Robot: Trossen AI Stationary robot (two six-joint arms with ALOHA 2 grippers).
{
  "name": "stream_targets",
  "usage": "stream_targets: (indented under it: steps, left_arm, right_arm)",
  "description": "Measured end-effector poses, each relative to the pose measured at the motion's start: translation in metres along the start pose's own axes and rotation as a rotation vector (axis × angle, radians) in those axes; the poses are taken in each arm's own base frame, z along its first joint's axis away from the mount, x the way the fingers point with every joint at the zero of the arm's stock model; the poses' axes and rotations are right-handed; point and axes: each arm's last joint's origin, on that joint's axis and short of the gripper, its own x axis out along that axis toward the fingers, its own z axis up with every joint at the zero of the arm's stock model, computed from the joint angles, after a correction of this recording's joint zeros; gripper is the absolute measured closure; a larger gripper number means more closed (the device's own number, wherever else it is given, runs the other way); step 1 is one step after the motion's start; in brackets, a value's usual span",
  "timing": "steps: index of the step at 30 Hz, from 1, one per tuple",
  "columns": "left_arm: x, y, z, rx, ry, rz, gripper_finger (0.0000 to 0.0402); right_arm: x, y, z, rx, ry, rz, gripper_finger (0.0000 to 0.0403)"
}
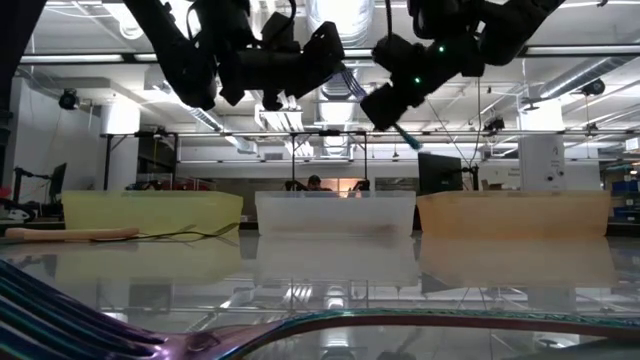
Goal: Sort silverware by color (type)
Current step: Put the iridescent fork into the orange bin
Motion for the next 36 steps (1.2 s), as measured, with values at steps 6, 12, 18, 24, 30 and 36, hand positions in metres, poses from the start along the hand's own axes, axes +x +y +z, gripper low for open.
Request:
stream_targets:
  steps: [6, 12, 18, 24, 30, 36]
  left_arm:
    - [-0.002, -0.003, -0.004, 0.017, 0.039, -0.009, 0.0268]
    - [-0.002, -0.003, -0.005, 0.020, 0.046, -0.010, 0.0268]
    - [-0.002, -0.003, -0.005, 0.020, 0.047, -0.010, 0.0268]
    - [-0.002, -0.004, -0.006, 0.005, 0.065, -0.013, 0.0268]
    - [-0.006, -0.011, -0.006, 0.003, 0.079, -0.032, 0.0268]
    - [-0.010, -0.011, 0.011, 0.019, 0.091, -0.040, 0.0267]
  right_arm:
    - [0.004, -0.011, -0.036, -0.134, 0.305, -0.035, 0.0391]
    - [-0.005, -0.040, -0.076, -0.046, 0.625, 0.027, 0.0391]
    - [-0.015, -0.052, -0.095, 0.018, 0.838, 0.162, 0.0390]
    - [-0.017, -0.044, -0.103, -0.025, 0.917, 0.290, 0.0385]
    - [-0.018, -0.040, -0.105, -0.027, 0.937, 0.373, 0.0347]
    - [-0.021, -0.043, -0.105, -0.052, 0.980, 0.378, 0.0328]
